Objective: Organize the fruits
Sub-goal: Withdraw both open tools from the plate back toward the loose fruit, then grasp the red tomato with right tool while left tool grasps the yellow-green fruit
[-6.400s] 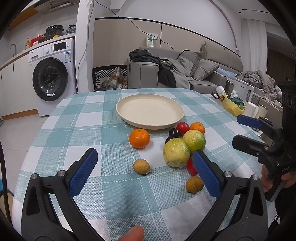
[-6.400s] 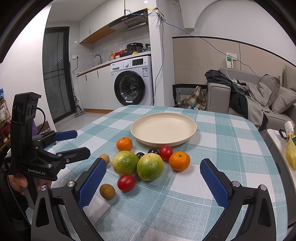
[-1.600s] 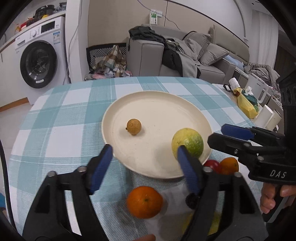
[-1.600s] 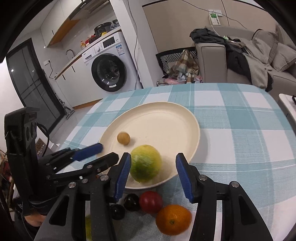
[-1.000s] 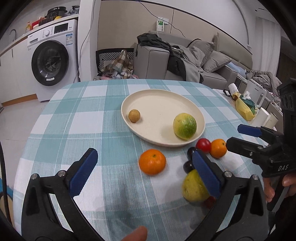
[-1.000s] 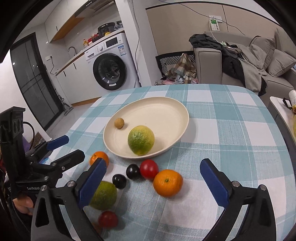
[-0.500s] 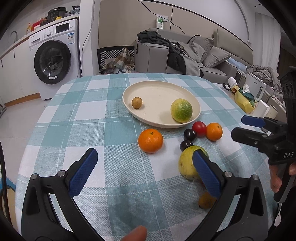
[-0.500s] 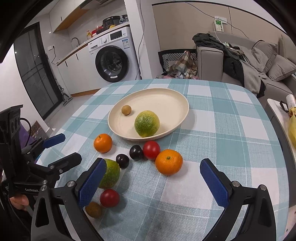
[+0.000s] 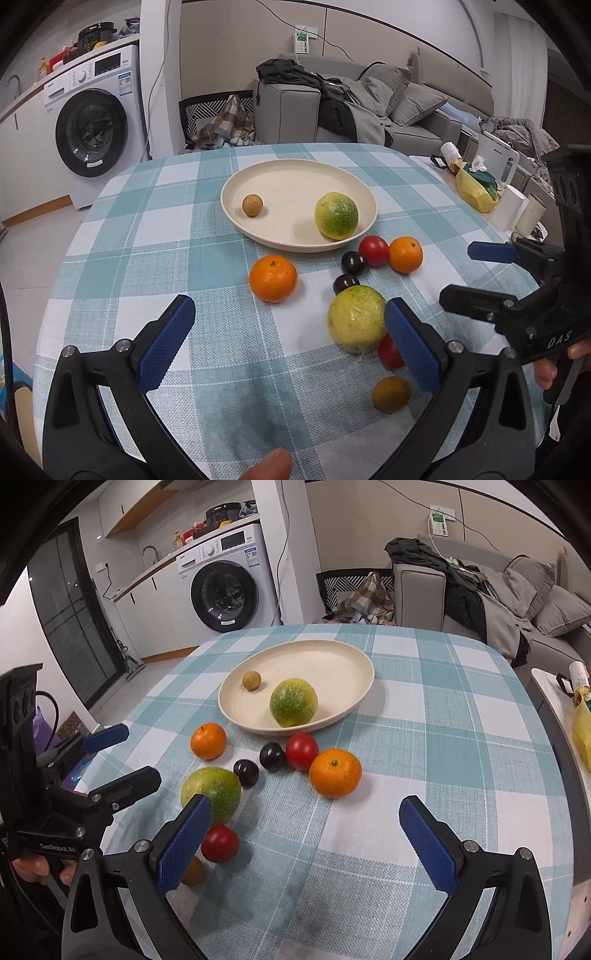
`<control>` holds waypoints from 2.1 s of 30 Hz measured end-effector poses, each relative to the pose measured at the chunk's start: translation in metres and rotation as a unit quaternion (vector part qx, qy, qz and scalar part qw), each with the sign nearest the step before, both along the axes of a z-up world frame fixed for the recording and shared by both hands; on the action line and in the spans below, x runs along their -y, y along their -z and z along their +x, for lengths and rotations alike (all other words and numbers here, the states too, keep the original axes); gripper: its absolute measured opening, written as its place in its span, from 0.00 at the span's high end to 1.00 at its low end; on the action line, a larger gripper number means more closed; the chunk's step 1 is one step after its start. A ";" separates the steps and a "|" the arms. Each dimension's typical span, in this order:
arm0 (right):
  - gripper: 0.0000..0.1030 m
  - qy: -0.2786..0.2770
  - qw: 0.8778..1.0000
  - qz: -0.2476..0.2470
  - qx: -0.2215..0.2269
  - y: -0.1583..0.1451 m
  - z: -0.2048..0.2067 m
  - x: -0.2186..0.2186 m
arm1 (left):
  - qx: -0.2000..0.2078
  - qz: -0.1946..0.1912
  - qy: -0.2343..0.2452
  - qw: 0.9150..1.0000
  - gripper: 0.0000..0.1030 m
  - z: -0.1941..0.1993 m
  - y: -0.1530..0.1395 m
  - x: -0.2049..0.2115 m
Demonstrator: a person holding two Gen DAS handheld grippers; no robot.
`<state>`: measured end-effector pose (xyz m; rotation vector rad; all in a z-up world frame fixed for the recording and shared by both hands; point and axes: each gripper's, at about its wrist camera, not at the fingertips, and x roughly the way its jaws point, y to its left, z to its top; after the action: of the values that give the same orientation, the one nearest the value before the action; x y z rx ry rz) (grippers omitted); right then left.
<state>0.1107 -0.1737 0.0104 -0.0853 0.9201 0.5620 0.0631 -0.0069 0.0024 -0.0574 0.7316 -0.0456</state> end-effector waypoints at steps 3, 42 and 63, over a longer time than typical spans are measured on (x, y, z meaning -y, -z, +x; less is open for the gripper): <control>0.00 -0.005 1.000 -0.005 -0.008 0.005 -0.003 -0.002 | -0.005 -0.005 -0.003 1.000 0.01 0.002 0.003 -0.001; 0.47 -0.077 0.993 0.007 -0.086 0.038 -0.015 -0.041 | -0.036 -0.014 -0.016 0.999 0.01 0.002 0.023 -0.014; 0.69 -0.044 0.997 0.029 -0.061 0.031 -0.016 -0.022 | -0.054 -0.014 0.018 0.998 0.01 0.013 0.030 0.007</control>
<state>0.0948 -0.1518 -0.0204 -0.0396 1.0221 0.6801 0.0764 -0.0141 -0.0277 -0.0746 0.8393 -0.0869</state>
